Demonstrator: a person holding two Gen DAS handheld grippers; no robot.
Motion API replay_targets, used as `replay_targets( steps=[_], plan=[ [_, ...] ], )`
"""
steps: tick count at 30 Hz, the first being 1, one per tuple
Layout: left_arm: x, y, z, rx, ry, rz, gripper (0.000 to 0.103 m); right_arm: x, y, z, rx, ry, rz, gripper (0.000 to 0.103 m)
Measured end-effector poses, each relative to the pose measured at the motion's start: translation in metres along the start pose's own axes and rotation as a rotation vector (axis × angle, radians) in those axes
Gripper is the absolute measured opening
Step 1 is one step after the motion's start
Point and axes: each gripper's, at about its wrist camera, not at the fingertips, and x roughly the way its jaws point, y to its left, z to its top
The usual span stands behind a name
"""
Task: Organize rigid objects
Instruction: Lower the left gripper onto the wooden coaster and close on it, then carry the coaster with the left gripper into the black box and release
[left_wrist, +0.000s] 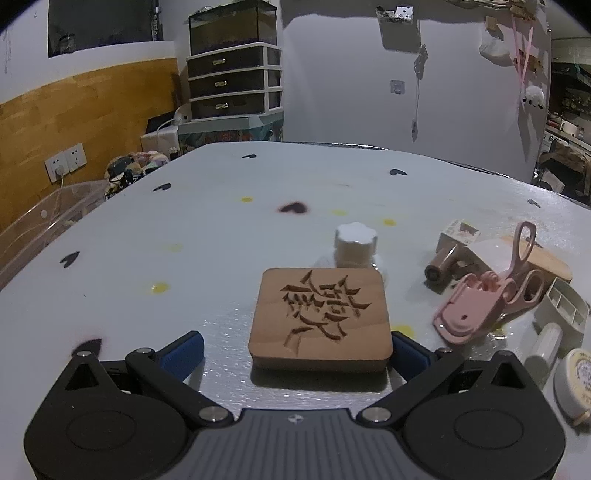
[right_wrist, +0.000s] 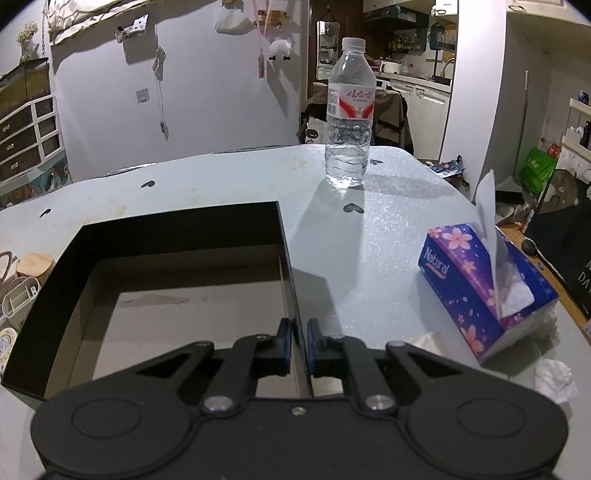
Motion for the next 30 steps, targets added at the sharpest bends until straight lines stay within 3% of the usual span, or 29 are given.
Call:
replay_targets(
  steps=[5,7,19,30],
  plan=[
    [0.005,-0.004,0.009,0.016,-0.017,-0.038,0.088,0.001,0.003,0.000,-0.013,0.004,-0.014,0.009],
    [0.010,-0.006,0.012,0.015,-0.014,-0.050,0.076,0.001,0.003,0.000,-0.013,0.004,-0.016,0.009],
    [0.000,-0.006,0.009,-0.021,-0.029,-0.133,0.076,0.000,0.004,0.000,-0.012,0.011,-0.025,0.009],
    [-0.052,-0.042,0.028,0.030,-0.147,-0.367,0.076,0.000,0.008,-0.003,-0.037,0.003,-0.024,0.007]
  ],
)
